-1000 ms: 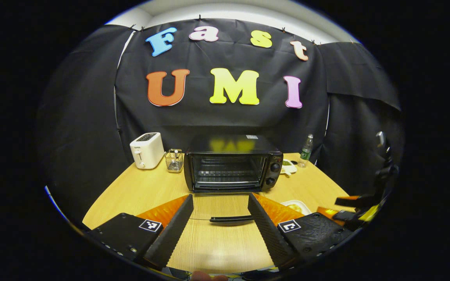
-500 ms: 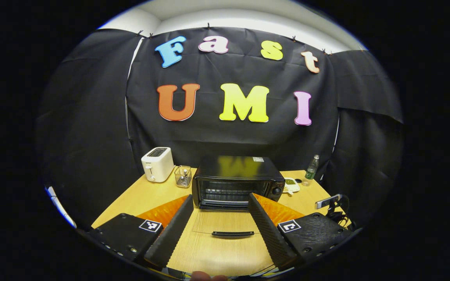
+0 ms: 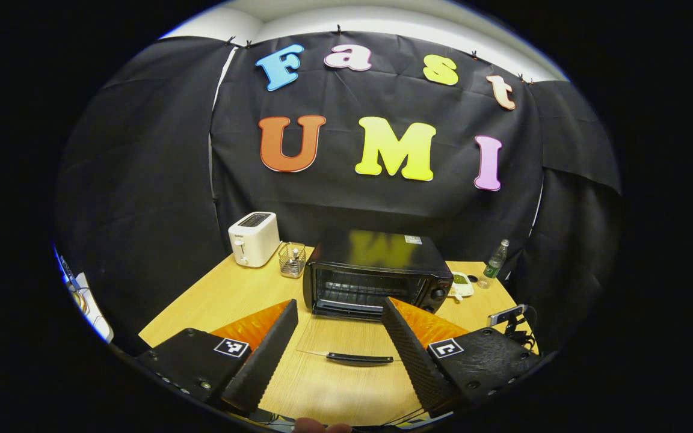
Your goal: Open the electric oven with the left hand, put the food in, and close the electric oven.
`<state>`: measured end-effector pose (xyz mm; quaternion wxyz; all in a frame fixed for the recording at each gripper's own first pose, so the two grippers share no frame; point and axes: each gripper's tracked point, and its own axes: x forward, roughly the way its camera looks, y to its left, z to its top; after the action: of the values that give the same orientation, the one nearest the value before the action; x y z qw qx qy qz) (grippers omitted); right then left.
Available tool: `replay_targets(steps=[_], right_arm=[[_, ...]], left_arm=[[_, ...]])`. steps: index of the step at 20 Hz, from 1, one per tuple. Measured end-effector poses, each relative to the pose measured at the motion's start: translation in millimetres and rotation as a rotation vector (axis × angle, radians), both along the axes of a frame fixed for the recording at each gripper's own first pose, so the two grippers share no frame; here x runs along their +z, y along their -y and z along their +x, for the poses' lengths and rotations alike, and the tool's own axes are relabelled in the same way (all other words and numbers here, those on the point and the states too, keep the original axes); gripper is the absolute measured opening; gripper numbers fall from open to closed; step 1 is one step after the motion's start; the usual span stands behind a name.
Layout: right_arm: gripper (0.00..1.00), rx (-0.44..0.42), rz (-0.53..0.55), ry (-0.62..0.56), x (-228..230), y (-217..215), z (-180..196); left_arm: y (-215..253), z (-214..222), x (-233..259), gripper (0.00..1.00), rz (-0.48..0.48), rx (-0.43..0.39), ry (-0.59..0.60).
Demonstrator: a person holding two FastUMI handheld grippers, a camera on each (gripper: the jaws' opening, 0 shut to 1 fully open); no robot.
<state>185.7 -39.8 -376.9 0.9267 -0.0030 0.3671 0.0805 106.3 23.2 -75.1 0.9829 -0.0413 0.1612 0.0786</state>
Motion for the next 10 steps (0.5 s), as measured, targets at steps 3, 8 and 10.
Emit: replay_targets(steps=[3,8,10], right_arm=[[0.68,-0.063,0.043,0.004,23,3,-12],[0.66,-0.170,0.106,0.028,63,-17,-52],[0.66,-0.189,0.120,0.055,76,-36,-58]], left_arm=[[-2,3,2,0.93,-0.011,-0.039,0.010],[-20,-1,2,0.93,-0.014,-0.119,0.026],[-30,-7,-3,0.93,-0.023,-0.148,0.021]])
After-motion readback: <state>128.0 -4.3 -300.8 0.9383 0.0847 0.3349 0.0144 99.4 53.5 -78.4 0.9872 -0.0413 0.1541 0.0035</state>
